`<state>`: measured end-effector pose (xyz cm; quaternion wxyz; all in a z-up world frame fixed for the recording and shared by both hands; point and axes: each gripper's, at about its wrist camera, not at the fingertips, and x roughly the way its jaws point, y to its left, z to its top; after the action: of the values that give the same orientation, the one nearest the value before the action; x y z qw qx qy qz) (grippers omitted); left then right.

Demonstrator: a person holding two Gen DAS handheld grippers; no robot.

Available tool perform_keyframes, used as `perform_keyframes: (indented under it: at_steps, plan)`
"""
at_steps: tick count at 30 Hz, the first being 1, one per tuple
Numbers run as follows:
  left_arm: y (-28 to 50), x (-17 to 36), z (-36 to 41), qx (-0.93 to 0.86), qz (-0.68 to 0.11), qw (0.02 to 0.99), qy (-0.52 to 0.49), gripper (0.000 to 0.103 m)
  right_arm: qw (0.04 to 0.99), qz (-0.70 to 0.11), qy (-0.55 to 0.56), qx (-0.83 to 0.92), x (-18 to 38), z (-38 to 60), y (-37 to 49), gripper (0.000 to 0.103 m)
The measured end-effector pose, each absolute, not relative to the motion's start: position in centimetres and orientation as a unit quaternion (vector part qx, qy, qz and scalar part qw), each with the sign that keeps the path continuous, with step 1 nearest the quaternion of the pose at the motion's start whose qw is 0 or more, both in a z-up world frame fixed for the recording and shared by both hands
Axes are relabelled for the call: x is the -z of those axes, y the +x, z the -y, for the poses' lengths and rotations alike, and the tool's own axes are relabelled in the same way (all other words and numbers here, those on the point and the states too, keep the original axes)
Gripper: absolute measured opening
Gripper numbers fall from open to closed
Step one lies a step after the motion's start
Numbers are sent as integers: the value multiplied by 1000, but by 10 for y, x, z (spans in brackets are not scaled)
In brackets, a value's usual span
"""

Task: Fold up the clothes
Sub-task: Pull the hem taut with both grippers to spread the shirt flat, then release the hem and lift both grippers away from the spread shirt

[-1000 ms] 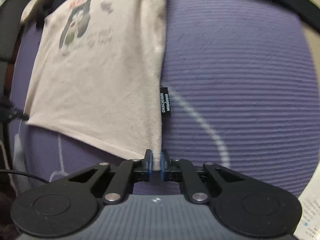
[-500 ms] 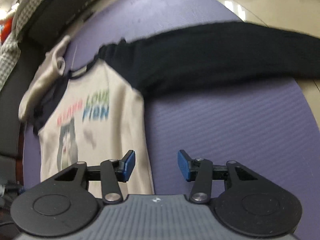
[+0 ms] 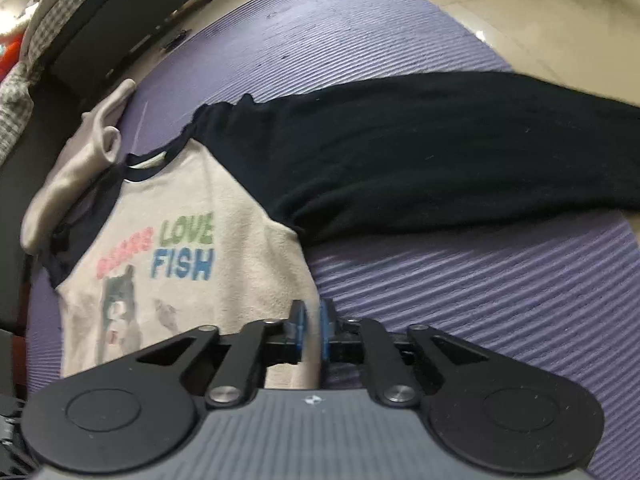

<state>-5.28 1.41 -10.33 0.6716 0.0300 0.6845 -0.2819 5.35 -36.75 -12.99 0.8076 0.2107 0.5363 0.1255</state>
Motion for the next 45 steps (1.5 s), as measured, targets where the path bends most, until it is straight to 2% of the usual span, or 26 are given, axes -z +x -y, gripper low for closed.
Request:
perform_keyframes:
  at_steps: [2, 4, 7, 8, 9, 10, 11, 12, 17, 19, 20, 21, 23, 30, 35, 37, 38, 40, 42, 44, 45]
  plan:
    - [-51, 104, -15, 279, -687, 670, 24, 57, 809, -526, 236, -111, 130, 379, 54, 25]
    - [-48, 104, -16, 280, -689, 668, 21, 58, 812, -512, 265, -92, 132, 389, 57, 26]
    - [-40, 104, -22, 285, -689, 666, 26, 62, 806, -488, 326, -73, 137, 405, 65, 32]
    - [-40, 104, -22, 286, -689, 665, 28, 64, 802, -485, 341, -66, 140, 408, 69, 32]
    - [-39, 104, -21, 288, -689, 665, 30, 65, 800, -485, 347, -59, 144, 408, 72, 28]
    - [-39, 103, -21, 289, -688, 665, 32, 66, 803, -483, 345, -55, 145, 407, 74, 21]
    - [-39, 103, -20, 290, -688, 664, 34, 67, 811, -479, 334, -44, 145, 405, 76, 3]
    - [-39, 103, -20, 291, -687, 665, 36, 67, 822, -474, 314, -28, 144, 404, 78, 1]
    - [-42, 97, -28, 293, -684, 667, 38, 67, 863, -447, 238, 9, 139, 402, 92, 2]
    - [-41, 99, -27, 292, -684, 667, 33, 67, 866, -450, 217, -1, 137, 398, 92, 8]
    - [-41, 100, -28, 290, -686, 667, 28, 67, 864, -455, 214, -10, 135, 397, 89, 14]
    - [-40, 100, -29, 288, -687, 667, 24, 67, 862, -459, 216, -17, 133, 397, 85, 25]
    - [-36, 99, -34, 281, -690, 666, 10, 65, 858, -464, 217, -34, 127, 396, 70, 29]
    - [-22, 89, -48, 263, -678, 686, -11, 64, 816, -534, 190, -115, 125, 373, -19, 29]
    - [-13, 92, -31, 269, -672, 690, -11, 64, 807, -551, 150, -151, 121, 350, -46, 29]
    - [-13, 91, -24, 275, -669, 690, -5, 64, 810, -553, 117, -158, 123, 340, -49, 16]
    - [-13, 92, -20, 277, -668, 690, 0, 64, 814, -551, 98, -154, 124, 340, -51, 3]
    - [-14, 96, -15, 267, -670, 693, 26, 64, 813, -557, 106, -132, 122, 350, -49, 3]
    - [-17, 98, -16, 260, -669, 696, 39, 62, 812, -560, 113, -123, 120, 354, -45, 12]
    - [-15, 95, -20, 254, -667, 700, 33, 62, 821, -545, 102, -138, 114, 348, -43, 14]
    - [-12, 93, -22, 252, -660, 707, 25, 62, 826, -536, 94, -145, 110, 344, -41, 18]
